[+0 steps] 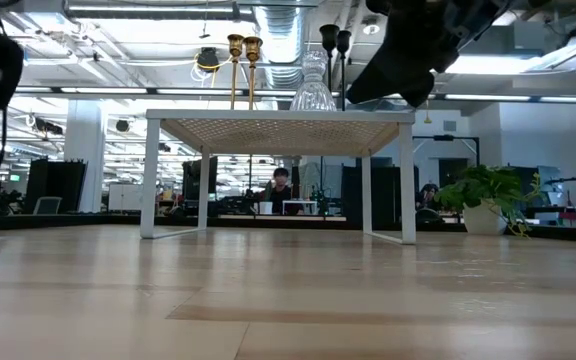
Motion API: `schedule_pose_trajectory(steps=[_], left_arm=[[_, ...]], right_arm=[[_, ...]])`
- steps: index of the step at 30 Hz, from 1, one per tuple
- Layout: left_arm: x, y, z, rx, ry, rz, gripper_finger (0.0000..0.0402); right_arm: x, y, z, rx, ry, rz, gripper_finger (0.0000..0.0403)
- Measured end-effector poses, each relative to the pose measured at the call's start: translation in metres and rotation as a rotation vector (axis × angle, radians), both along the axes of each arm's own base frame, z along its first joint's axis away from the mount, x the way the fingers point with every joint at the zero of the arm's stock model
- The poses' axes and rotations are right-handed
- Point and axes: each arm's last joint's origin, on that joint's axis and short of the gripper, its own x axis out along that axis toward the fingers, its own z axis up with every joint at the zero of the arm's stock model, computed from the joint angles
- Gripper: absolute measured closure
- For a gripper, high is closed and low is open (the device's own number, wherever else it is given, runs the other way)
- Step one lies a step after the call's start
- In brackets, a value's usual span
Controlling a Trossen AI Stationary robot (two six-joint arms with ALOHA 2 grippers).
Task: Pick & Place candle stick holders
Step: Put the glass candle holder on the shelf
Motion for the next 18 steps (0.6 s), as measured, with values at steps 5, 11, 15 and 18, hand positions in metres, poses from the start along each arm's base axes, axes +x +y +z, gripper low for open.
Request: schedule_pose_trajectory(steps=[5, 11, 15, 18], left_arm=[[-0.010, 0.001, -0.029, -0.050, -0.077, 0.057, 0.0398], [-0.010, 0.003, -0.042, -0.039, -0.091, 0.089, 0.0397], [-0.008, -0.001, -0.044, -0.026, -0.103, 0.080, 0.0396], [-0.006, -0.006, -0.050, -0.011, -0.081, 0.050, 0.0396]], right_arm=[[-0.001, -0.003, 0.003, -0.003, -0.009, -0.014, 0.0402], [0.002, -0.003, 0.007, 0.010, -0.051, -0.016, 0.0402], [0.002, -0.002, 0.007, 0.010, -0.056, -0.015, 0.0402], [0.002, -0.002, 0.007, -0.013, -0.055, 0.003, 0.0402]])
